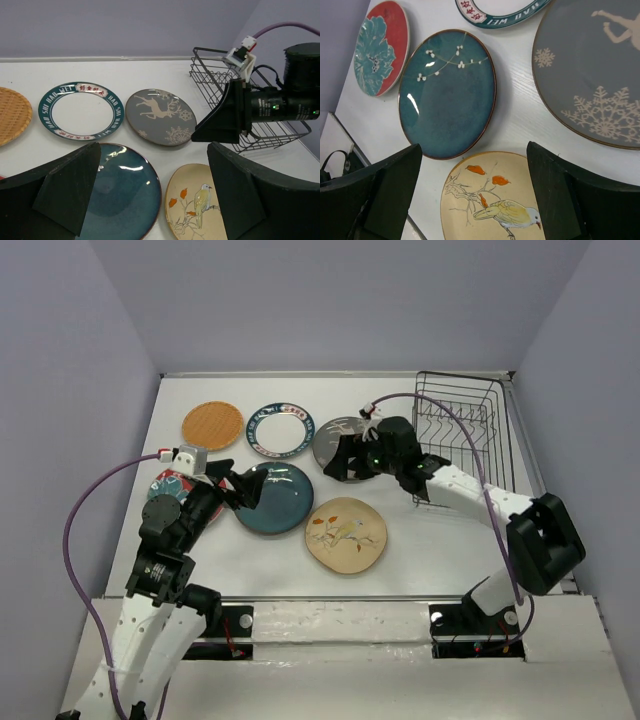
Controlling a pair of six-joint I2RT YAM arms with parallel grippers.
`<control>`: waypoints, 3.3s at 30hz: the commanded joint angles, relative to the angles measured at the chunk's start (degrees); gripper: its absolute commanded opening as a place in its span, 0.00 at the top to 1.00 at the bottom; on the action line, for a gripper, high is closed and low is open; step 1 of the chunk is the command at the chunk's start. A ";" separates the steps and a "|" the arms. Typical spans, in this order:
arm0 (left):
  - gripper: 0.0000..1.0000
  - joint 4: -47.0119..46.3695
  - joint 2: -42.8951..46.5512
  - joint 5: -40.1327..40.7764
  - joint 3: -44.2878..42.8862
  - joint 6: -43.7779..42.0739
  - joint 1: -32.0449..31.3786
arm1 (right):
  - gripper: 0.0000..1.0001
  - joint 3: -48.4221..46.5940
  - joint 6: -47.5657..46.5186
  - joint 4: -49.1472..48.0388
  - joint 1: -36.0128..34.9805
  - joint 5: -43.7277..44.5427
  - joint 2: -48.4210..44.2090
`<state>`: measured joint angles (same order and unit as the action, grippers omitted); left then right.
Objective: Load the plates into the dish rack
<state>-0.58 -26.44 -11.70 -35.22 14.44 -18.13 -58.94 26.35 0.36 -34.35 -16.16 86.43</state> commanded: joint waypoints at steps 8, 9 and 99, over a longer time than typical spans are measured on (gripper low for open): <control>0.01 -2.58 -0.46 -3.23 0.42 -1.34 0.46 | 0.14 -2.85 6.61 -12.75 -4.06 -2.73 13.31; 0.01 -2.67 -0.46 -3.76 0.42 -1.34 0.46 | 0.15 -3.55 6.87 -12.93 -4.06 -2.65 14.19; 0.01 -1.88 6.13 0.54 0.68 -0.99 -6.04 | 0.93 -29.75 -45.32 -5.01 38.83 47.01 -1.54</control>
<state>-0.86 -20.75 -11.68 -34.50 13.85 -23.77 -88.95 -12.47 11.42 4.64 29.26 85.97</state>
